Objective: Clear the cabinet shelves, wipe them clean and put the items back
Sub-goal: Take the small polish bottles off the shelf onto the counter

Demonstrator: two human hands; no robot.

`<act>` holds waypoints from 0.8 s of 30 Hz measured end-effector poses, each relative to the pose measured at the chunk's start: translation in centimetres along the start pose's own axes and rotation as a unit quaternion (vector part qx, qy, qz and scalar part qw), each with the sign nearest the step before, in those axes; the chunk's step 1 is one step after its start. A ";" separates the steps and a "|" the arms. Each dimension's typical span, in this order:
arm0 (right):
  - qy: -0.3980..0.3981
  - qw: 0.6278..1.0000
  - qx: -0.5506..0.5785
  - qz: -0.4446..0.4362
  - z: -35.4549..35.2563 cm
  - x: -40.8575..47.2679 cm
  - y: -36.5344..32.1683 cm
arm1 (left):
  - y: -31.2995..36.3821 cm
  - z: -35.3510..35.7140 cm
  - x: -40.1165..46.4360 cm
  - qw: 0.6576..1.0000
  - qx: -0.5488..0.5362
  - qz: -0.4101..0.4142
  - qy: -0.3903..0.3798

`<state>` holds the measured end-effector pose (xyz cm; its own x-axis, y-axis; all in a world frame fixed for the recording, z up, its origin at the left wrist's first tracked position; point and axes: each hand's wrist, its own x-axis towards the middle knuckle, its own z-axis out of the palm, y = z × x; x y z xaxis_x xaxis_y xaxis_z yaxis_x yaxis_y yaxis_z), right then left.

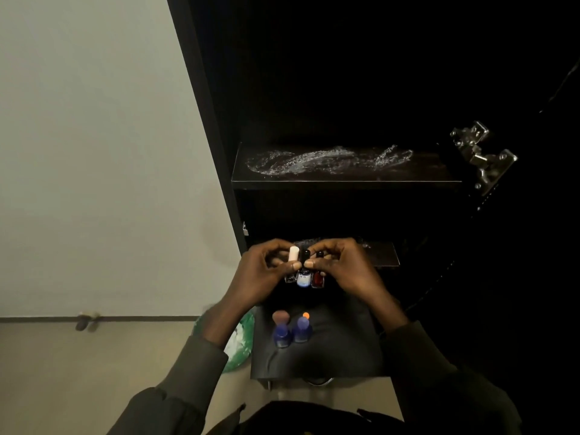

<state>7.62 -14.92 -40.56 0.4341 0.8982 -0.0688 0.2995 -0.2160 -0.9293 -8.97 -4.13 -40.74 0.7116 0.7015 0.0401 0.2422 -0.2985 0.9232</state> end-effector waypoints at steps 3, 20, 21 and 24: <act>0.006 0.999 -0.014 0.031 1.0 -0.3 2.5 | -2.2 1.3 -0.4 0.999 0.001 -0.034 -0.009; -0.047 0.997 -0.028 0.060 7.0 -5.8 15.2 | -13.0 6.6 -7.7 0.982 0.172 -0.073 0.014; -0.046 0.997 -0.035 0.060 7.2 -5.9 15.7 | -13.3 6.7 -8.1 0.980 0.184 -0.076 0.013; -0.074 0.992 -0.083 0.059 7.6 -6.3 16.4 | -14.3 7.0 -9.1 0.978 0.197 -0.069 0.011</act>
<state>3.39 -21.23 -58.13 0.3488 0.9066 -0.2377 0.3946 -0.3721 -0.8402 -14.31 -10.78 -56.96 0.6403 0.7656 -0.0625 0.5741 -0.4229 0.7011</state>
